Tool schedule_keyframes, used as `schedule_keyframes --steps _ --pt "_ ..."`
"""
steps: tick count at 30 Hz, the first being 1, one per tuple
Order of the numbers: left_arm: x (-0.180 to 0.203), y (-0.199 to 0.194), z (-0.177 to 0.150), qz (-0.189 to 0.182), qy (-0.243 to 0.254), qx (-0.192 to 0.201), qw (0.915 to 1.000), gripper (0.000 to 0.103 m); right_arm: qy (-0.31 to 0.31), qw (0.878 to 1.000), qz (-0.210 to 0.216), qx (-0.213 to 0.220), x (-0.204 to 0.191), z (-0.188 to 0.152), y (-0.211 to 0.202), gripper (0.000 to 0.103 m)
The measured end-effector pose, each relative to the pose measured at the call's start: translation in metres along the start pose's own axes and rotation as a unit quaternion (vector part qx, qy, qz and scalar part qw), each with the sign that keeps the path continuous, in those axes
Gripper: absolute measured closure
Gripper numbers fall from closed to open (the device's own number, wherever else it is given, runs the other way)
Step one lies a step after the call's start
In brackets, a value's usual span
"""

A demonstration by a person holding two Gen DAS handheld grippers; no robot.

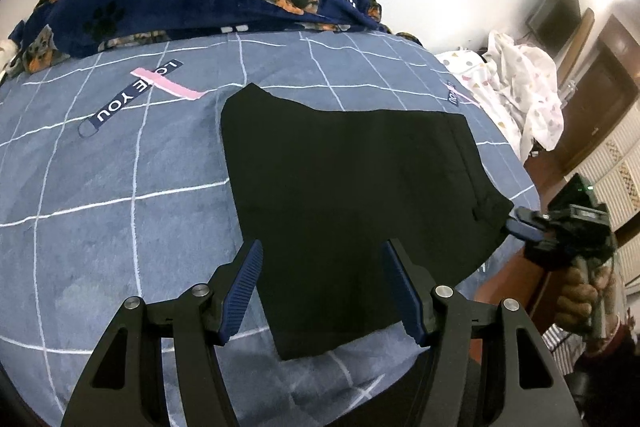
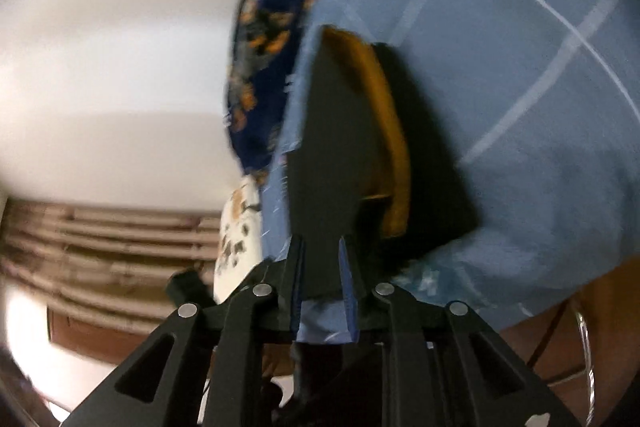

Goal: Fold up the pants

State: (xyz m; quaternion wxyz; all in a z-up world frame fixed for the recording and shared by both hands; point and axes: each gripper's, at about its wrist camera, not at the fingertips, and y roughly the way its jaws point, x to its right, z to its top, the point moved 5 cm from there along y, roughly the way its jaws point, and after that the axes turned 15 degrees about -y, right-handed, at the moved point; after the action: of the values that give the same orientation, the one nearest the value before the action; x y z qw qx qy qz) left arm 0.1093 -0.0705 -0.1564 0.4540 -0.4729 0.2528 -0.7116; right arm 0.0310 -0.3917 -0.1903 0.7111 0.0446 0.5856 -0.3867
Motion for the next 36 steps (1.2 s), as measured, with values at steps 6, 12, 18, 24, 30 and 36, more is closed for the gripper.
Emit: schedule_keyframes --steps 6,12,18,24,30,36 --pt "-0.002 -0.001 -0.003 -0.002 -0.005 -0.002 1.0 0.04 0.024 1.0 -0.016 0.009 0.009 0.002 0.0 0.076" --pt "-0.002 0.003 -0.007 0.003 -0.005 -0.011 0.9999 0.04 0.021 0.999 -0.03 0.021 0.012 0.007 -0.002 0.093" --pt "-0.003 -0.005 -0.005 -0.001 -0.011 -0.004 0.9999 0.04 -0.018 0.998 -0.026 0.052 -0.028 0.005 -0.019 0.096" --pt "-0.004 0.0 -0.006 -0.001 -0.012 -0.014 0.9998 0.04 0.032 0.997 -0.054 0.043 -0.006 -0.023 -0.03 0.101" --pt "-0.002 0.007 -0.012 0.009 -0.003 -0.025 0.9996 0.04 0.117 0.99 -0.064 0.045 0.05 -0.043 -0.032 0.101" --pt "-0.003 0.01 -0.009 0.001 -0.016 -0.022 0.9996 0.04 0.031 0.993 -0.064 0.094 0.008 -0.016 -0.056 0.097"
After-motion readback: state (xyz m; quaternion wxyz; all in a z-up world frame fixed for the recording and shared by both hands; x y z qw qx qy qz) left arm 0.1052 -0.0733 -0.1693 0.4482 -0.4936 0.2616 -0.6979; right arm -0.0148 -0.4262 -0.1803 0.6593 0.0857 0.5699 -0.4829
